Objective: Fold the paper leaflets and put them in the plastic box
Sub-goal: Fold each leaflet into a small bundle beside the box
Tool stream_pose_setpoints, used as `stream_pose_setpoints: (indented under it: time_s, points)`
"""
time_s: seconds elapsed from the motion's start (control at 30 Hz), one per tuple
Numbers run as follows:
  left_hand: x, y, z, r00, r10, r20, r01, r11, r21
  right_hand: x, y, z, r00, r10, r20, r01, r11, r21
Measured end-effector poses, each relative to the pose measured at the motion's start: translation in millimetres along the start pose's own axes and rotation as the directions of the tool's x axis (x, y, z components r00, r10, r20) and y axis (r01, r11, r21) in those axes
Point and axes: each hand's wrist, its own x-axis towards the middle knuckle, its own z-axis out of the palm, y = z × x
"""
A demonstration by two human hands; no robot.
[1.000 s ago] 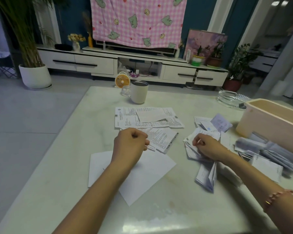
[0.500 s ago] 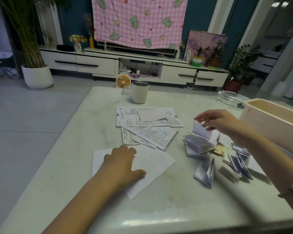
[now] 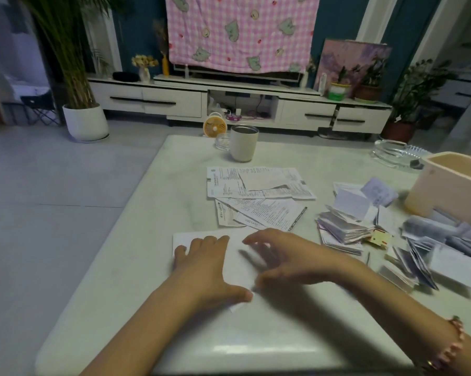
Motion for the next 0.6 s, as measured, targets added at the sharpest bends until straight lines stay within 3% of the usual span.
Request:
stream_pose_setpoints:
  time_s: [0.13, 0.37, 0.5, 0.6]
  points:
    - [2.9, 1.2, -0.5, 0.999, 0.014, -0.046, -0.016, 0.998, -0.057, 1.2, 0.0, 11.4, 0.999, -0.042, 0.003, 0.042, 0.999, -0.021]
    - [9.4, -2.0, -6.0, 0.976, -0.068, -0.207, -0.028, 0.902, -0.430, -6.8, 2.5, 15.6, 0.997, -0.059, -0.040, 0.060, 0.997, 0.043]
    - [9.4, -5.4, -26.7, 0.959, -0.091, -0.269, -0.060, 0.861, -0.506, -8.7, 4.0, 12.9, 0.969, -0.120, -0.217, 0.161, 0.970, 0.182]
    - [5.0, -11.2, -44.9, 0.959, -0.119, -0.257, -0.080, 0.757, -0.649, -6.0, 5.9, 9.1, 0.896, -0.040, -0.442, 0.172, 0.949, 0.263]
